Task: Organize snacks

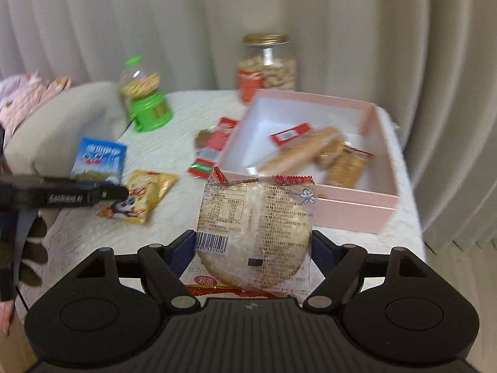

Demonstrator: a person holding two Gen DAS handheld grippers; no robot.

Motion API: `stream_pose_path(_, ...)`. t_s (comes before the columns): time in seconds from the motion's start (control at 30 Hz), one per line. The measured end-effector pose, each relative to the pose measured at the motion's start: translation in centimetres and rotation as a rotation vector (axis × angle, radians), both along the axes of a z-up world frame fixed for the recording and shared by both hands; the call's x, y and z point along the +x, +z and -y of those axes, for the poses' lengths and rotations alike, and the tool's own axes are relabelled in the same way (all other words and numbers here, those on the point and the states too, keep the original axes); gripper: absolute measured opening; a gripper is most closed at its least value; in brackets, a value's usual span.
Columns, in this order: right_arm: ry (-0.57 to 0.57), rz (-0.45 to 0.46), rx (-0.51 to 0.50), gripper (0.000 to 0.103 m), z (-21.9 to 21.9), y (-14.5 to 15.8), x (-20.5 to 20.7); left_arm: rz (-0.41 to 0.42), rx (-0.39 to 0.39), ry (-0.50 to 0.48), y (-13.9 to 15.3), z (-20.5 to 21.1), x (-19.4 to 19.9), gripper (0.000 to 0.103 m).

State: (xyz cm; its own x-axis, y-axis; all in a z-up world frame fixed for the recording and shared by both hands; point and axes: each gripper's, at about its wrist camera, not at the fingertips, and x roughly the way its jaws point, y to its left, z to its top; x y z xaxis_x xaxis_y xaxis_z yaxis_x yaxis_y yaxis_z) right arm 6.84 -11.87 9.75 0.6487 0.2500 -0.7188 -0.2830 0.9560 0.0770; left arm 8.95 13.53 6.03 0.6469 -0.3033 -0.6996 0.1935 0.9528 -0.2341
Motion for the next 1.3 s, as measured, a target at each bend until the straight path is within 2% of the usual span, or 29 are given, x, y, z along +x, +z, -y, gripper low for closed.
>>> stream_pose_path(0.13,-0.052,-0.06,0.12,0.078,3.4,-0.3,0.4,-0.017,-0.011,-0.126,0.3,4.0,-0.8,0.035)
stream_pose_path(0.23,-0.049,-0.086,0.177,0.078,3.8,-0.7,1.1,-0.027,0.004,-0.202,0.1,6.3,-1.2,0.035)
stream_pose_path(0.4,0.0,-0.067,0.154,0.078,1.2,-1.1,1.9,-0.046,0.03,-0.217,-0.6,6.9,-2.2,0.035)
stream_pose_path(0.53,0.031,-0.063,0.105,0.078,0.5,-1.4,1.7,-0.049,0.02,-0.216,-0.9,6.4,-2.5,0.035)
stream_pose_path(0.63,0.002,-0.078,0.086,0.078,1.3,-1.9,1.6,-0.009,-0.008,-0.138,-0.2,4.7,-2.0,0.035)
stream_pose_path(0.73,-0.028,-0.093,0.075,0.078,2.1,-2.7,1.4,0.028,-0.022,0.024,0.5,1.7,-0.3,0.035)
stream_pose_path(0.87,-0.039,-0.106,0.044,0.078,1.3,-4.4,1.1,0.045,-0.033,0.221,-0.2,-1.9,2.4,0.035)
stream_pose_path(1.03,-0.01,-0.133,0.012,0.078,-0.7,-6.7,1.0,0.001,-0.022,0.305,-1.8,-3.7,5.0,0.035)
stream_pose_path(1.17,0.006,-0.122,-0.031,0.079,-2.1,-7.7,0.5,-0.057,-0.049,0.242,-3.5,-3.0,5.3,0.036)
stream_pose_path(1.3,0.037,-0.108,-0.06,0.079,-2.9,-7.7,0.1,-0.037,-0.009,0.052,-3.8,0.1,3.7,0.036)
